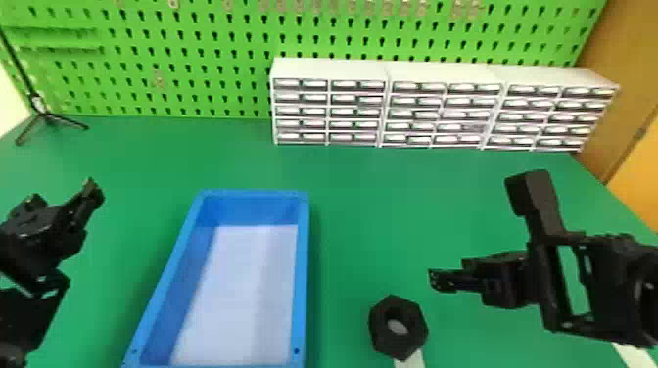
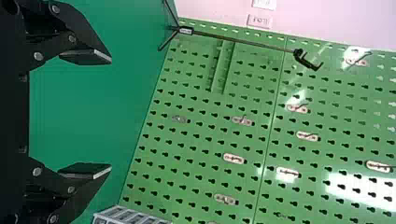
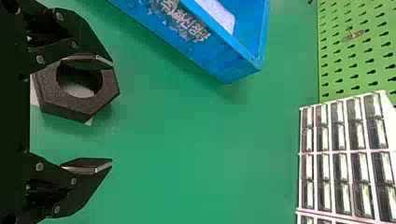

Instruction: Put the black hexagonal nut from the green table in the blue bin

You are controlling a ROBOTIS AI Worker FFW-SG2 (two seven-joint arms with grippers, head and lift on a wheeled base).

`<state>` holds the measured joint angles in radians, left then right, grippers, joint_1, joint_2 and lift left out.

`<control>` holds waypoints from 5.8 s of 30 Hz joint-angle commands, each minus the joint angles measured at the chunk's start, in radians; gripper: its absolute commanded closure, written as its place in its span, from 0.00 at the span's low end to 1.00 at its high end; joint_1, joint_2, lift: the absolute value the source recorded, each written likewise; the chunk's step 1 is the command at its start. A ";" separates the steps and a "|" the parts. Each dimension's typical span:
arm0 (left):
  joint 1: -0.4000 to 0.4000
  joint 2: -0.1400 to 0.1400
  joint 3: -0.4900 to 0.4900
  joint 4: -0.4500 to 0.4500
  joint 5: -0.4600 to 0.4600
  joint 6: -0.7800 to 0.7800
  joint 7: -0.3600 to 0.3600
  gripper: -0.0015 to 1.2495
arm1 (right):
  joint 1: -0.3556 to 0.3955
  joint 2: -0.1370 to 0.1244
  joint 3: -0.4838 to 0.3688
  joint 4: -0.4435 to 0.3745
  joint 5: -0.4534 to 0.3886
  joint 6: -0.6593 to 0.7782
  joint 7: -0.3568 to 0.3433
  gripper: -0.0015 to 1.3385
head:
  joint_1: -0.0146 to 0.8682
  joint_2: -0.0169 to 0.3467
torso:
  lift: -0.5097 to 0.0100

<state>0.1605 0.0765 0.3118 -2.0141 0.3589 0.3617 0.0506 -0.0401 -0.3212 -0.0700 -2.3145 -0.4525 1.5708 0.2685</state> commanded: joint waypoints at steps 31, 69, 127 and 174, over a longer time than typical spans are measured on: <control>0.001 -0.001 -0.003 0.000 0.000 0.000 0.000 0.35 | -0.018 -0.004 0.026 0.009 -0.005 0.001 0.000 0.39 | 0.80 0.07 | 0.79; -0.027 -0.001 -0.037 0.015 -0.006 0.000 0.002 0.35 | -0.049 0.011 0.098 0.107 0.114 0.001 0.000 0.39 | 0.80 0.07 | 0.79; -0.064 -0.001 -0.092 0.058 -0.002 0.000 0.000 0.35 | -0.179 -0.010 0.297 0.314 0.123 0.001 0.000 0.39 | 0.80 0.07 | 0.79; -0.062 -0.001 -0.089 0.058 0.003 0.000 0.000 0.35 | -0.136 -0.052 0.291 0.303 0.098 0.001 0.000 0.39 | 0.80 0.07 | 0.79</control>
<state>0.0987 0.0752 0.2232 -1.9558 0.3605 0.3620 0.0506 -0.1803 -0.3727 0.2229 -2.0125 -0.3557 1.5708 0.2684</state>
